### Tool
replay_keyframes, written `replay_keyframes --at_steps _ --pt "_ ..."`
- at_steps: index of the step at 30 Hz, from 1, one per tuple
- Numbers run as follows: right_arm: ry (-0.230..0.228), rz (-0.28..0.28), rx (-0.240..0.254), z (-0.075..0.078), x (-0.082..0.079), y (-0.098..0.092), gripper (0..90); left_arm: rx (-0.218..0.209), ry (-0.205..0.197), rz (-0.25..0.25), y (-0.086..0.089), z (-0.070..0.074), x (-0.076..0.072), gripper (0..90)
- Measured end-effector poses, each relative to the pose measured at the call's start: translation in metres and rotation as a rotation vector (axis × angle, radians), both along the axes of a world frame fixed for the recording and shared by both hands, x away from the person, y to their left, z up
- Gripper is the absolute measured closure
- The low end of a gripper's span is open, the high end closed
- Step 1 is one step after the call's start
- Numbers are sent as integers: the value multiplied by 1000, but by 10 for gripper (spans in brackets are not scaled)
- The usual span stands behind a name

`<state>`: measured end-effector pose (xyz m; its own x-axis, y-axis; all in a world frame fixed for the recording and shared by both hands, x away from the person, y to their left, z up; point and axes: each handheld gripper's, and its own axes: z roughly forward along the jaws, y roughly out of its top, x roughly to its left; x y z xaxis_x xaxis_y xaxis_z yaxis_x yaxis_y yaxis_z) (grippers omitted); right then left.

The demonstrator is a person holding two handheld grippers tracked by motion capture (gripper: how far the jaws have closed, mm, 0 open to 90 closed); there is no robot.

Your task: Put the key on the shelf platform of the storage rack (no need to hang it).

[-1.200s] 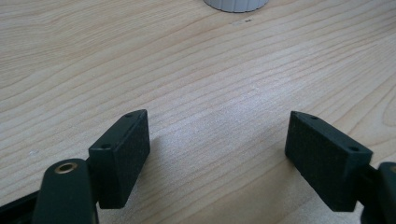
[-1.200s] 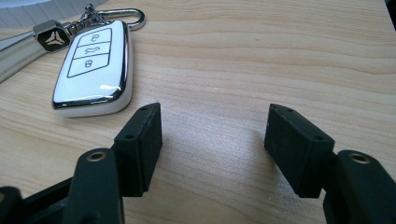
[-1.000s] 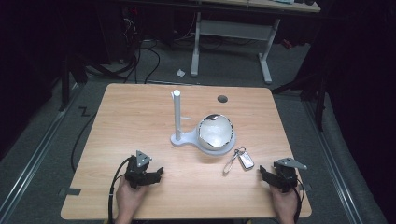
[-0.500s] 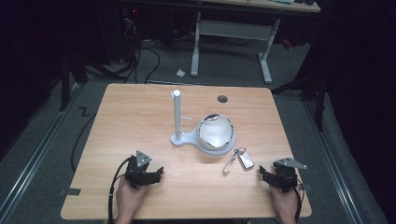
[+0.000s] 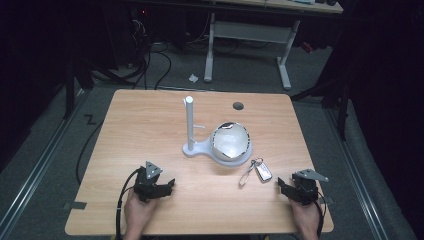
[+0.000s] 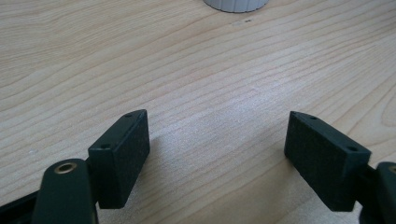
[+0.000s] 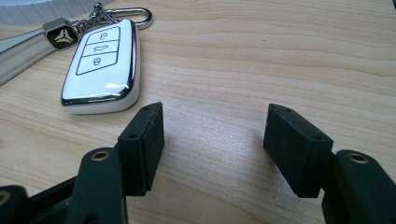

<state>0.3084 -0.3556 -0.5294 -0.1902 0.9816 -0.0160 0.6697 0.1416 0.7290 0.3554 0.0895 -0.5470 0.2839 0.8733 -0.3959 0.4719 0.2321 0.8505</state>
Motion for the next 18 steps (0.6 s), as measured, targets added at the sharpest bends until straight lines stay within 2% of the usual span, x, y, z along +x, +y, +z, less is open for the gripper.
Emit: replay_keyframes --at_steps 18 --pt "3 13 -6 4 -3 4 405 0 0 0 0 0 0 228"
